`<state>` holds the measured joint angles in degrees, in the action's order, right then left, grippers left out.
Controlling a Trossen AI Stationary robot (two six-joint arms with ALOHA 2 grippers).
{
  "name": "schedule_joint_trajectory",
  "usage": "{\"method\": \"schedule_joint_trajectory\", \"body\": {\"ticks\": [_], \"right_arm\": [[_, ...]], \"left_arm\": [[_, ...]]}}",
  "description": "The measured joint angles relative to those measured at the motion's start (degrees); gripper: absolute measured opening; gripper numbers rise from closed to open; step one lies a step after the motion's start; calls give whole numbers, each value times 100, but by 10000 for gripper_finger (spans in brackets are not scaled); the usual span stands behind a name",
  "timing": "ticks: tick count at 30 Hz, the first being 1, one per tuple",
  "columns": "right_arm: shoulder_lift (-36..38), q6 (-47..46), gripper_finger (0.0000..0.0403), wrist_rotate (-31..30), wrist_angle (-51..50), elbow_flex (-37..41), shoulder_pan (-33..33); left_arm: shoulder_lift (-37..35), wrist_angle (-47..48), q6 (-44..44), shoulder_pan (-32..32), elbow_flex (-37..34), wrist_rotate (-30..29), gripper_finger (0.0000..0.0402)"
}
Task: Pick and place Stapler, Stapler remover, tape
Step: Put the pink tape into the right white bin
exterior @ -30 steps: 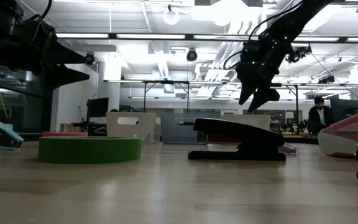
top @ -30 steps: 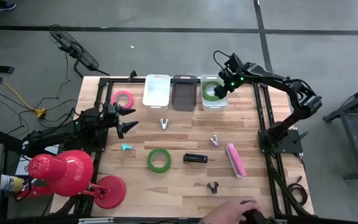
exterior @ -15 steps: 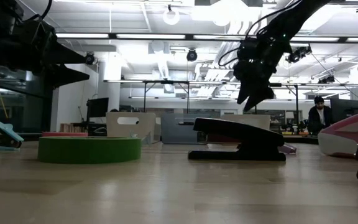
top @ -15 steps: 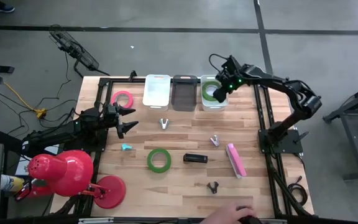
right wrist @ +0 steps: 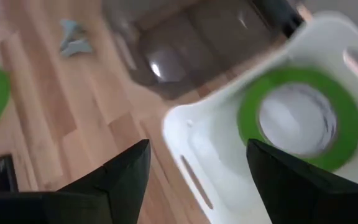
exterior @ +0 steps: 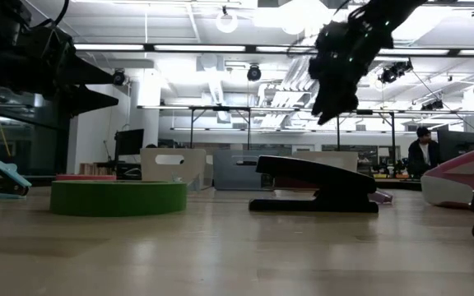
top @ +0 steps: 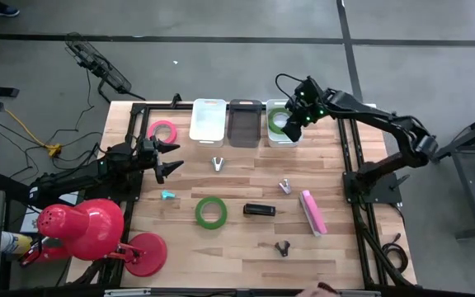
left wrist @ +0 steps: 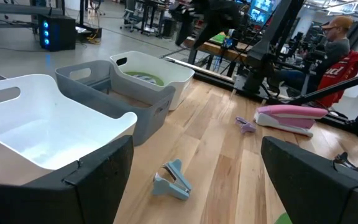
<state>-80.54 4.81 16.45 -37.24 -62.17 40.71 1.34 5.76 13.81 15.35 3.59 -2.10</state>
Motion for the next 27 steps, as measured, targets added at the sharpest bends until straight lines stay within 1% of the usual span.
{"method": "schedule_joint_trajectory", "body": {"ticks": [3, 6, 10, 15, 22, 27], "right_arm": [[418, 533, 257, -137, 172, 259, -228], [902, 681, 257, -508, 509, 671, -497], [1566, 473, 256, -1018, 1086, 1167, -833], [2162, 160, 256, -1488, 1284, 1538, -1072], [2760, 286, 256, -1387, 1299, 1850, -1154], [2990, 472, 256, -1271, 1300, 1899, -1152]], "left_arm": [[0, 0, -1, 0, 1, 1, 349], [0, 0, 0, 0, -1, 0, 349], [1, 0, 0, 0, 0, 1, 349], [0, 0, 1, 0, 0, 1, 349], [2, 0, 1, 0, -2, 1, 349], [2, 0, 1, 0, 0, 0, 349]]}}
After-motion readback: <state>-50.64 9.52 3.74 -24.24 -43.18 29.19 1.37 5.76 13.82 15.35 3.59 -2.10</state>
